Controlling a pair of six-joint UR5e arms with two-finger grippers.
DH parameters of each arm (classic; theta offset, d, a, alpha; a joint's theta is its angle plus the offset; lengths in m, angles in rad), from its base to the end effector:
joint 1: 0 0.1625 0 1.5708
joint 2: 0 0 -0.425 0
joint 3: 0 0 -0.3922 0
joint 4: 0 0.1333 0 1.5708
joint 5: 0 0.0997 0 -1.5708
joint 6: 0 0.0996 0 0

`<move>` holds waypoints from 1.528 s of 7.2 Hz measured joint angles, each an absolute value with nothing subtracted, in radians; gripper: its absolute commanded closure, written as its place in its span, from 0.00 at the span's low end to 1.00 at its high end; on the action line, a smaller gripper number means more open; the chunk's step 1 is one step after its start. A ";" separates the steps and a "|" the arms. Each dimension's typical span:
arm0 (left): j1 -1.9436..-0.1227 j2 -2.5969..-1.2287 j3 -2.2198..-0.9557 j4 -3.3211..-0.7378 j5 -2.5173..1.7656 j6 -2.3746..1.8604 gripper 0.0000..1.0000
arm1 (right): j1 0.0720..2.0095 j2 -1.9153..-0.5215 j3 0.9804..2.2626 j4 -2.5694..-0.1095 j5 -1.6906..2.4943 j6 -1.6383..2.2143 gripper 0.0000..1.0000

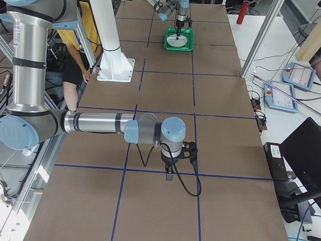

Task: Place fork
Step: 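Lift the fork with the left gripper and lower it beside the plate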

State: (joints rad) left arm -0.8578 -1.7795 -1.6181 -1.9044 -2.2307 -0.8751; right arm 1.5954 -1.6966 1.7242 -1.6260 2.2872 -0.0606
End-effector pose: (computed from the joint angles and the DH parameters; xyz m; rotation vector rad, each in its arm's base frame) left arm 0.3340 -0.4966 0.4889 -0.0586 0.8525 0.0424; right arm 0.0786 -0.4345 0.6512 0.0041 -0.7168 -0.0246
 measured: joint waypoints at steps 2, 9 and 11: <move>-0.918 -1.748 -1.665 -1.897 -2.233 -0.803 1.00 | 1.595 -1.697 1.724 -1.626 2.287 -0.061 0.00; -1.001 -1.719 -1.559 -1.906 -2.237 -0.719 1.00 | 1.595 -1.697 1.724 -1.626 2.287 -0.061 0.00; -0.997 -1.721 -1.545 -1.908 -2.240 -0.725 1.00 | 1.595 -1.697 1.724 -1.626 2.287 -0.060 0.00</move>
